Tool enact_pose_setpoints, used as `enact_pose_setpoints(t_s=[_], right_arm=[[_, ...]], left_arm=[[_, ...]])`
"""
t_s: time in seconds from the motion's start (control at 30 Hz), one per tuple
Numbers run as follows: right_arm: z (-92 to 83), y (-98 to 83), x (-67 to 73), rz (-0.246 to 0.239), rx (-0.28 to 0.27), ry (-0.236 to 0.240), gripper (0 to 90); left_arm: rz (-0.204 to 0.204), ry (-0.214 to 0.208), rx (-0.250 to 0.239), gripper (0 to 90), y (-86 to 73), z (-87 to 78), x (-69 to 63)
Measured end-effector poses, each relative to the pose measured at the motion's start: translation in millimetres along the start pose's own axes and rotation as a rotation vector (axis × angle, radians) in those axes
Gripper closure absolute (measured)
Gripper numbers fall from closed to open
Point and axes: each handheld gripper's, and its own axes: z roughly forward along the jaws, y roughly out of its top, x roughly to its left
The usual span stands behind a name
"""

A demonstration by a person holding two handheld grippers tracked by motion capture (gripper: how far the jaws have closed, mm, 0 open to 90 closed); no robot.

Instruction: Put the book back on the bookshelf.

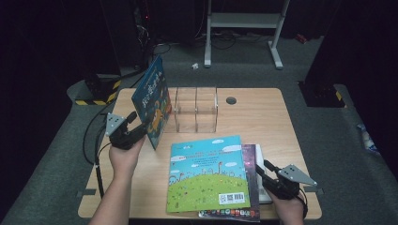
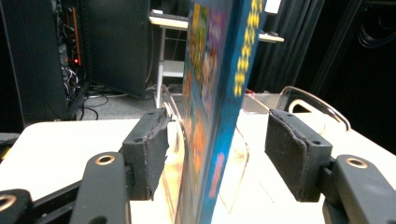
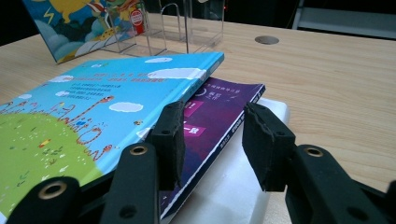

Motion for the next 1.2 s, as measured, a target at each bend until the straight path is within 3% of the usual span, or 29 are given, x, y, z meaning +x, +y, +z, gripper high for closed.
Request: enact_pose_setpoints(t_s=[0.33,0.63,0.87,1.2], right_arm=[[0.7,-0.3,1.5,0.001,0.002,0.002,58.5],[1.4,-0.4,2.3,-0.005,0.003,0.005,58.3],[0.9,-0.2,2.8,-0.006,0.004,0.008,58.1],[1.2,-0.2,4.3,-0.008,0.006,0.009,57.7]], left_arm=[[-0.022,-0.041,0.041,36.0,-24.0,-9.3,-2.7],[-0.024,-0.076,0.121,34.8,-55.8,-15.7,-7.6],[-0.023,-0.096,0.191,33.9,-78.9,-21.4,-13.4],[-0.031,-0.140,0.337,34.7,-113.2,-31.8,-23.6]])
